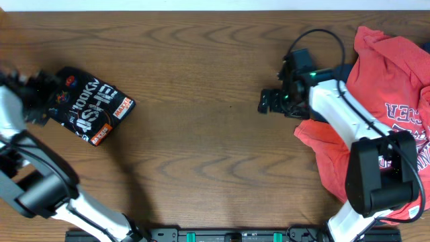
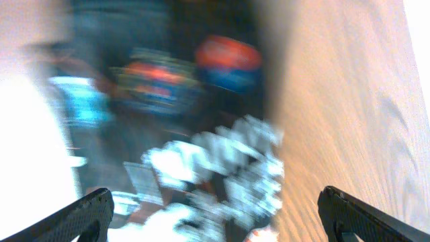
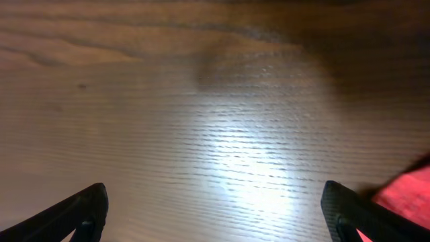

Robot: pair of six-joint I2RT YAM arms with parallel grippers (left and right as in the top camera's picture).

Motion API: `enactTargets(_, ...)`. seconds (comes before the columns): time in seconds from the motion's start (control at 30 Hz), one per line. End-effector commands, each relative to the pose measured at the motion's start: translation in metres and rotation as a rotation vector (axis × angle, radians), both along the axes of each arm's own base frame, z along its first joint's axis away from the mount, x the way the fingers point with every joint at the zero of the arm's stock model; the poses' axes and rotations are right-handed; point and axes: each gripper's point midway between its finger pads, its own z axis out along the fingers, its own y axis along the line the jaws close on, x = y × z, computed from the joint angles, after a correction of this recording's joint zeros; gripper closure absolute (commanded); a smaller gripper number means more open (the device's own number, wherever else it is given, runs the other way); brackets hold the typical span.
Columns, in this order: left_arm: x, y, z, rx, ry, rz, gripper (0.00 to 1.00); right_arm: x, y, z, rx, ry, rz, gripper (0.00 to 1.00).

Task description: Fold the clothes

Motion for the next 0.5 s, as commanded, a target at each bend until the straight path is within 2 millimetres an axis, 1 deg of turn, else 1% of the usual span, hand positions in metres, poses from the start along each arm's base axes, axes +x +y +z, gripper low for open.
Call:
enactTargets(0.0, 0.029, -0.072, 0.016, 0.080, -0.048, -0.311, 0.02, 0.007, -0.009, 0.012, 0.124, 0.009, -0.061, 0.01)
enactTargets(0.07, 0.033, -0.121, 0.010, 0.078, -0.021, -0.441, 0.02, 0.009, -0.029, 0.010, 0.102, 0.010, -0.087, 0.01)
enactTargets(0.1, 0.031, -0.142, 0.006, 0.079, 0.006, -0.492, 0.02, 0.008, -0.042, 0.009, 0.084, 0.019, -0.102, 0.01)
enactTargets(0.17, 0.019, -0.179, -0.004, 0.097, 0.096, -0.576, 0.02, 0.000, -0.068, 0.005, 0.044, 0.061, -0.145, 0.01)
enactTargets(0.2, 0.009, -0.193, -0.009, 0.114, 0.155, -0.612, 0.02, -0.007, -0.079, 0.003, 0.027, 0.091, -0.164, 0.01)
enactTargets(0.27, -0.015, -0.214, -0.016, 0.150, 0.279, -0.676, 0.02, -0.023, -0.094, 0.001, 0.012, 0.153, -0.173, 0.01)
enactTargets(0.33, -0.043, -0.230, -0.020, 0.173, 0.406, -0.738, 0.02, -0.042, -0.102, 0.001, 0.007, 0.225, -0.170, 0.01)
enactTargets(0.47, -0.083, -0.245, -0.016, 0.155, 0.562, -0.770, 0.02, -0.070, -0.110, 0.005, -0.026, 0.326, -0.151, 0.01)
